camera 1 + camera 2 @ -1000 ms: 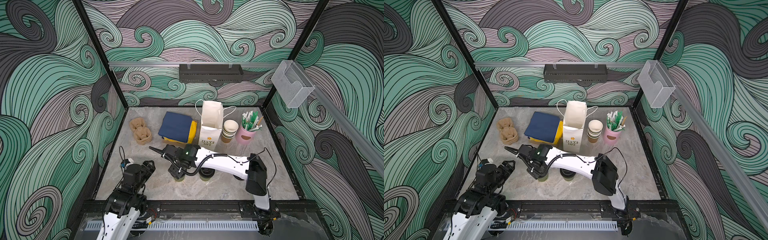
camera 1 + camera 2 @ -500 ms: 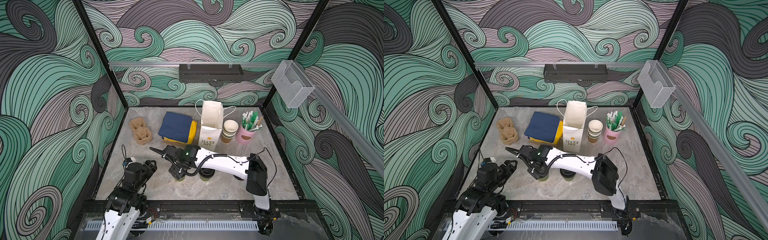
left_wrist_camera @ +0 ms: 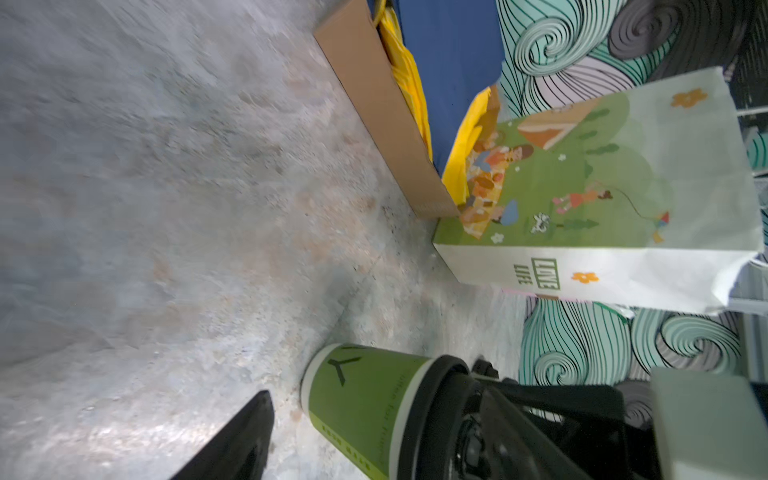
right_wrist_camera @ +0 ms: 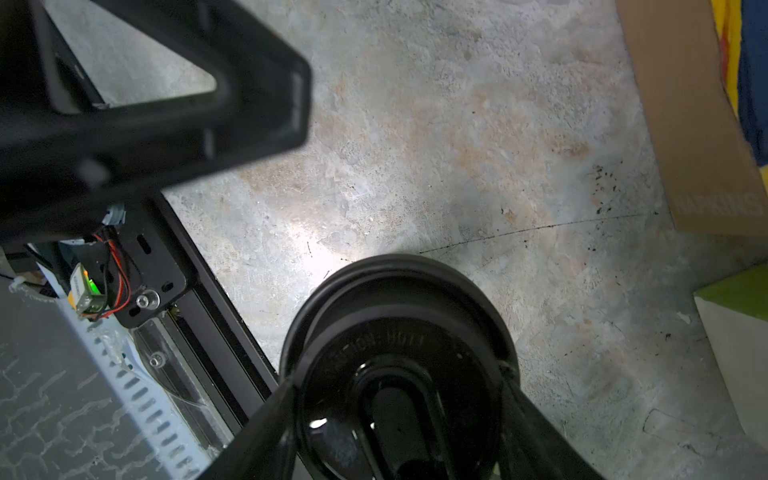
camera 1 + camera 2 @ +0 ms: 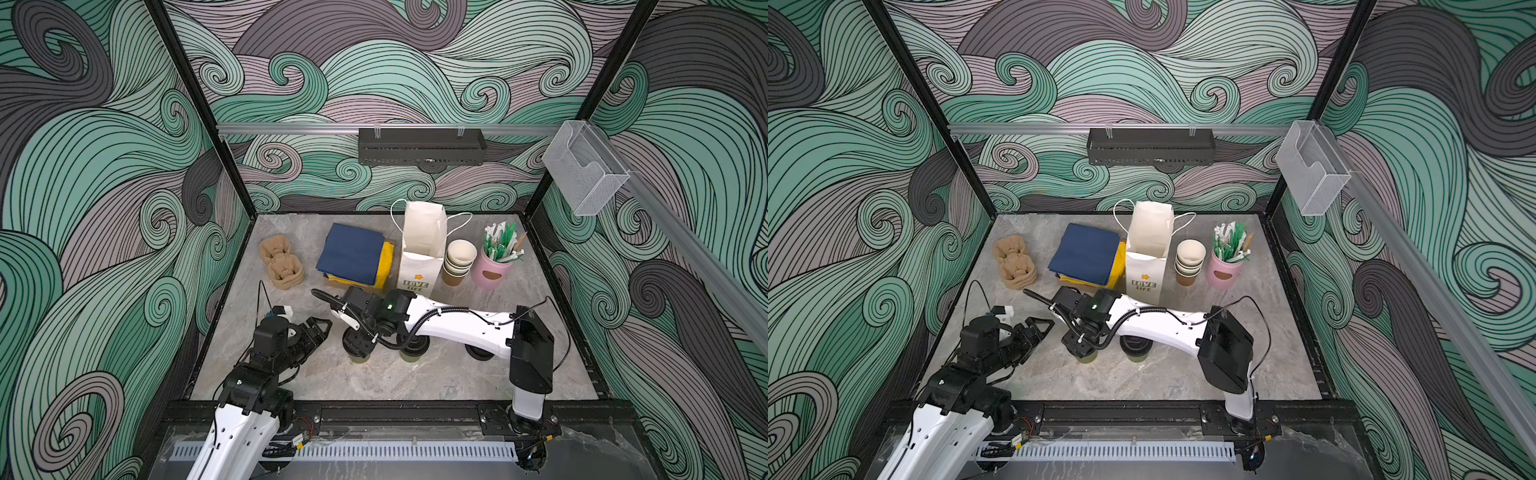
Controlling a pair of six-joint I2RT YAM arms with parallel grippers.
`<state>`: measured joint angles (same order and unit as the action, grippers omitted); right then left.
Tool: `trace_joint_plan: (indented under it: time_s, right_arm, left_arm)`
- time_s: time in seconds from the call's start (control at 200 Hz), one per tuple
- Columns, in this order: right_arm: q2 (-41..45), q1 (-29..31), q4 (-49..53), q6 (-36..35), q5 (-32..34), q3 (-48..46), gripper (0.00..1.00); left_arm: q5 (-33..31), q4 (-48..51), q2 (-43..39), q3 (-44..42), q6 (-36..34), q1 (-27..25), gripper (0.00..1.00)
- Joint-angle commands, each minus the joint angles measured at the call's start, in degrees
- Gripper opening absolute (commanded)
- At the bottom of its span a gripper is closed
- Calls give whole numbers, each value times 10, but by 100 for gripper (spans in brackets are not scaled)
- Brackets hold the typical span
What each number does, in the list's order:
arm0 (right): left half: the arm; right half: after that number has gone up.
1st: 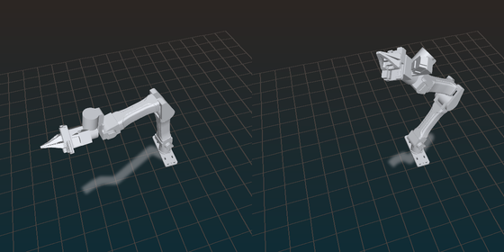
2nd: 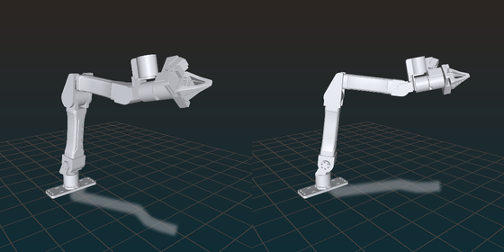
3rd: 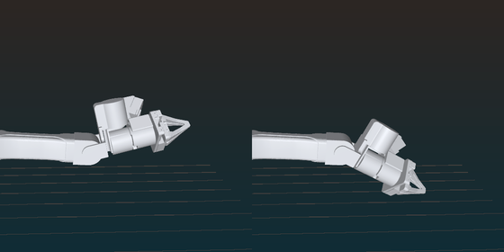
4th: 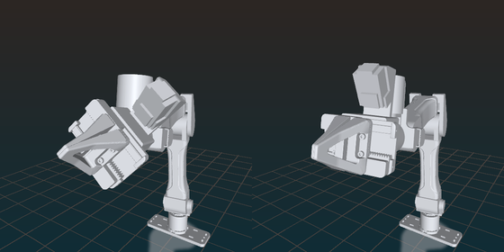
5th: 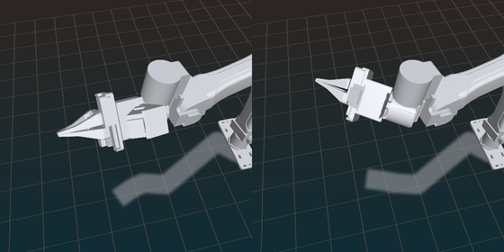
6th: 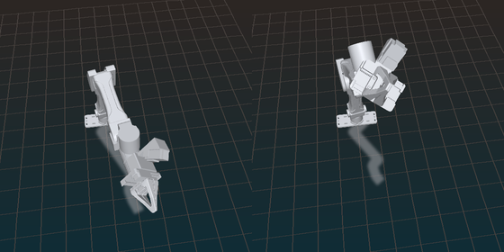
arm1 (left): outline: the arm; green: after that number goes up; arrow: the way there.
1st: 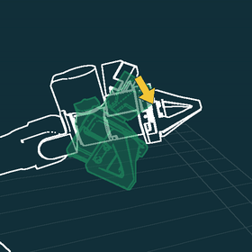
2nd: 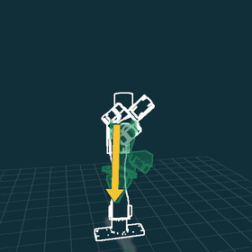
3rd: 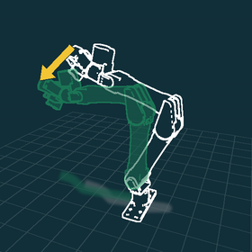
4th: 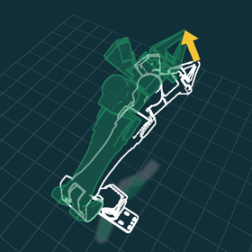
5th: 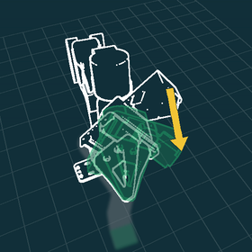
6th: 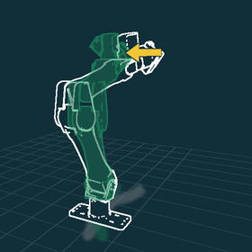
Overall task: Pack the takeout coffee
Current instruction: 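Close the left gripper around the green cup while the right holds the lid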
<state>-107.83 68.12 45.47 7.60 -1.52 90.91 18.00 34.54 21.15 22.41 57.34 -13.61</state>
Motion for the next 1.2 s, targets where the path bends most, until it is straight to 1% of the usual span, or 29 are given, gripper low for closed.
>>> trace_joint_plan:
  time_s: [0.0, 0.24, 0.37, 0.495, 0.61, 0.72, 0.84, 0.951, 1.196]
  right_arm:
    - [-17, 3, 32, -59, -64, -32, 68]
    - [-27, 1, 36, -105, -85, -51, 67]
    - [-33, -4, 35, -119, -99, -59, 67]
    - [-41, -8, 36, -128, -111, -68, 67]
    - [-52, -9, 46, -135, -113, -66, 66]
    - [-60, -9, 53, -142, -119, -65, 66]
    - [-60, -9, 57, -143, -118, -63, 66]
    - [-56, -9, 57, -143, -118, -55, 66]
    - [-46, -9, 53, -138, -118, -36, 71]
  left_arm:
    - [88, -44, 8, -14, -10, 3, 81]
    - [134, -79, 14, -38, 3, 2, 80]
    - [166, -112, 18, -56, 19, 3, 77]
    - [173, -106, 20, -60, 16, 2, 74]
    - [175, -106, 20, -62, 12, 3, 73]
    - [184, -128, 25, -71, 18, 3, 72]
    - [190, -128, 42, -73, 9, 2, 66]
    - [195, -134, 59, -73, 4, 2, 64]
    - [208, -139, 109, -66, -17, 2, 54]
